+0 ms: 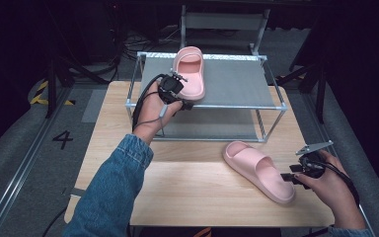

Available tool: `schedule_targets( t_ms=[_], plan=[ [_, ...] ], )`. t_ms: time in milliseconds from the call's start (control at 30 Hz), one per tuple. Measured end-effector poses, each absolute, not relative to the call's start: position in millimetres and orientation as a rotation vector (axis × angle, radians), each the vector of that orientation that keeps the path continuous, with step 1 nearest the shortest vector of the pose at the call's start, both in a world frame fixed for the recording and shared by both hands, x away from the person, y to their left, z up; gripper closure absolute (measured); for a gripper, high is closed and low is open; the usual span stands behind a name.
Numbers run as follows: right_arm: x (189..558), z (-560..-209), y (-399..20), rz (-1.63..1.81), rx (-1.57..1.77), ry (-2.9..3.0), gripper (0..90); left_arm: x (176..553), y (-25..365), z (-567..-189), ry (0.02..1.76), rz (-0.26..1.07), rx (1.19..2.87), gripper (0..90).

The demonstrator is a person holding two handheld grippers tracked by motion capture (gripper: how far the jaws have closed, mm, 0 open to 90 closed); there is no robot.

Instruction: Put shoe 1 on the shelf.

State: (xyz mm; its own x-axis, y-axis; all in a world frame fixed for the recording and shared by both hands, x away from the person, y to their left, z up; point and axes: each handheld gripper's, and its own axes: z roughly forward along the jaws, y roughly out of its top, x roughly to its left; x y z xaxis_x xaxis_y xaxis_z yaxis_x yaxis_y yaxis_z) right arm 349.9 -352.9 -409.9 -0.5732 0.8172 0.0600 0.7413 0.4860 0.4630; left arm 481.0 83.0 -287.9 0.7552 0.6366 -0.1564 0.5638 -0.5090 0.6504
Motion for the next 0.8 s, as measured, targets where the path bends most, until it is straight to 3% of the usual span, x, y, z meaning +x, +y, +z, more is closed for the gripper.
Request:
schedule_targets(
  t_ms=[200, 500, 800],
  plan=[
    [350.1, -411.1, -352.1, 0.671, 1.348, 2.562, 46.9, 473.0, 86.9, -285.1, 0.868, 0.12, 2.241, 80.5],
    [349.5, -411.2, -352.5, 0.668, 1.359, 2.559, 46.8, 453.4, 93.9, -276.3, 0.82, 0.146, 2.25, 68.5],
    [347.1, -409.3, -348.8, 0.666, 1.341, 2.562, 46.6, 419.3, 100.6, -272.6, 0.807, 0.213, 2.362, 48.7]
  ],
)
